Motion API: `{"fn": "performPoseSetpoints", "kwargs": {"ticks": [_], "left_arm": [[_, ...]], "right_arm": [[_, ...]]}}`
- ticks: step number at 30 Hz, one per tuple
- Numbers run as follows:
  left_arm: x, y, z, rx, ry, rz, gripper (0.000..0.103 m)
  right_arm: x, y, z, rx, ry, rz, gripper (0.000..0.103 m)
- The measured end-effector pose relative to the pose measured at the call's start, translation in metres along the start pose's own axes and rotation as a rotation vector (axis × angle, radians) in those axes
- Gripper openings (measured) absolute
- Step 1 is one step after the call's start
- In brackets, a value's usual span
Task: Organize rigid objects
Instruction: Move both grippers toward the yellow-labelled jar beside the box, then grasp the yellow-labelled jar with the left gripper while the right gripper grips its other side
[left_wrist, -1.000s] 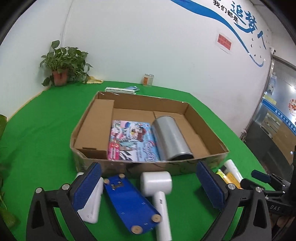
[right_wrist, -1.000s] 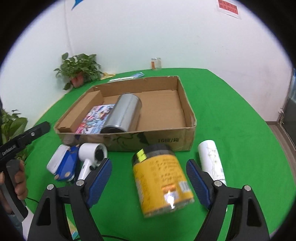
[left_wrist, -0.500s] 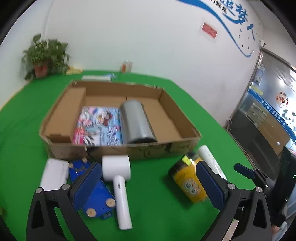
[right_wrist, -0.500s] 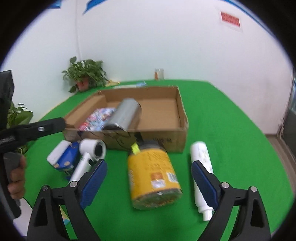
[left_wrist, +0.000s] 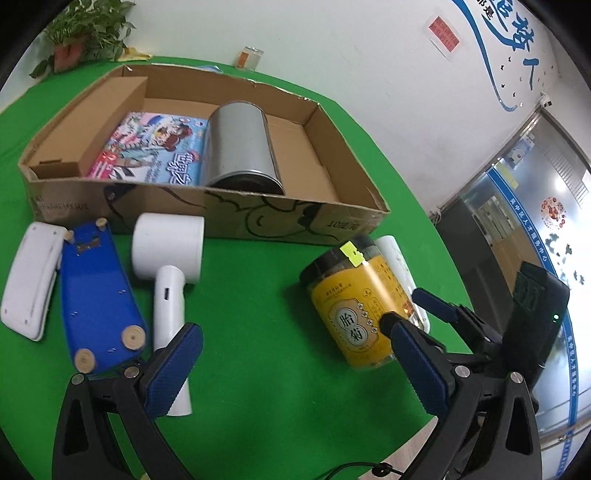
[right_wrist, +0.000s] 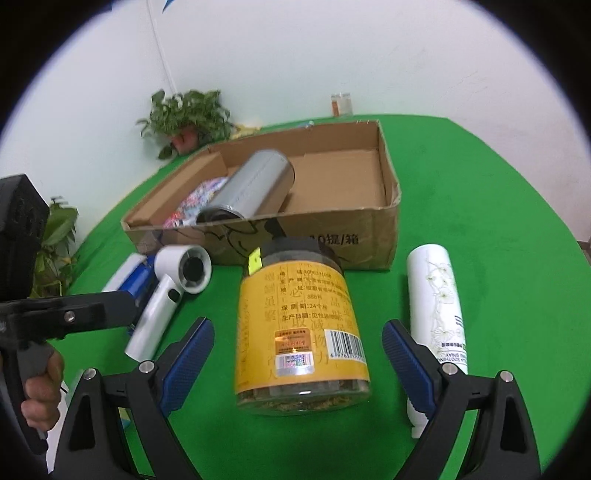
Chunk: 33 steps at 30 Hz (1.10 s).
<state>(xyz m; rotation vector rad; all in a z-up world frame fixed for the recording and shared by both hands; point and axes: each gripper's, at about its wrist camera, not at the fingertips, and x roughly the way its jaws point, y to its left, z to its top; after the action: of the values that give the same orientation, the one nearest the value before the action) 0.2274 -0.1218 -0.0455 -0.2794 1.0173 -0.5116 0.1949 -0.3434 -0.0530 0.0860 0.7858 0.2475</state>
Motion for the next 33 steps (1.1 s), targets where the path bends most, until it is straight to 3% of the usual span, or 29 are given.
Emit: {"fn": "performPoseSetpoints", "kwargs": {"ticks": [3, 8, 14, 17, 20, 23, 25, 26, 30, 33], "left_arm": [[0.002, 0.000, -0.001, -0.018, 0.022, -0.028, 0.102], [0.005, 0.004, 0.001, -0.027, 0.056, -0.050, 0.102], [0.021, 0.006, -0.001, -0.062, 0.168, -0.155, 0.102], [0.028, 0.005, -0.008, -0.073, 0.209, -0.191, 0.101], [0.031, 0.011, -0.013, -0.083, 0.233, -0.167, 0.101], [0.033, 0.017, -0.012, -0.117, 0.235, -0.182, 0.100], [0.034, 0.019, -0.010, -0.118, 0.235, -0.178, 0.098], [0.034, 0.019, -0.009, -0.115, 0.236, -0.174, 0.098], [0.040, 0.026, -0.008, -0.134, 0.274, -0.183, 0.089], [0.037, 0.032, -0.008, -0.134, 0.278, -0.177, 0.089]], "right_arm": [[0.009, 0.001, -0.001, -0.018, 0.053, 0.010, 0.075], [0.005, 0.018, -0.006, -0.053, 0.069, -0.044, 0.074], [-0.009, 0.060, -0.031, -0.126, 0.128, -0.087, 0.077], [-0.018, 0.067, -0.033, -0.120, 0.142, 0.038, 0.077], [-0.028, 0.047, -0.027, 0.019, 0.145, 0.174, 0.077], [-0.020, 0.022, -0.023, 0.137, 0.175, 0.203, 0.077], [-0.001, 0.006, -0.024, 0.219, 0.240, 0.185, 0.078], [0.004, 0.002, -0.025, 0.256, 0.251, 0.232, 0.078], [0.020, 0.017, -0.025, 0.254, 0.299, 0.308, 0.078], [0.035, 0.028, -0.027, 0.263, 0.338, 0.361, 0.078]]}}
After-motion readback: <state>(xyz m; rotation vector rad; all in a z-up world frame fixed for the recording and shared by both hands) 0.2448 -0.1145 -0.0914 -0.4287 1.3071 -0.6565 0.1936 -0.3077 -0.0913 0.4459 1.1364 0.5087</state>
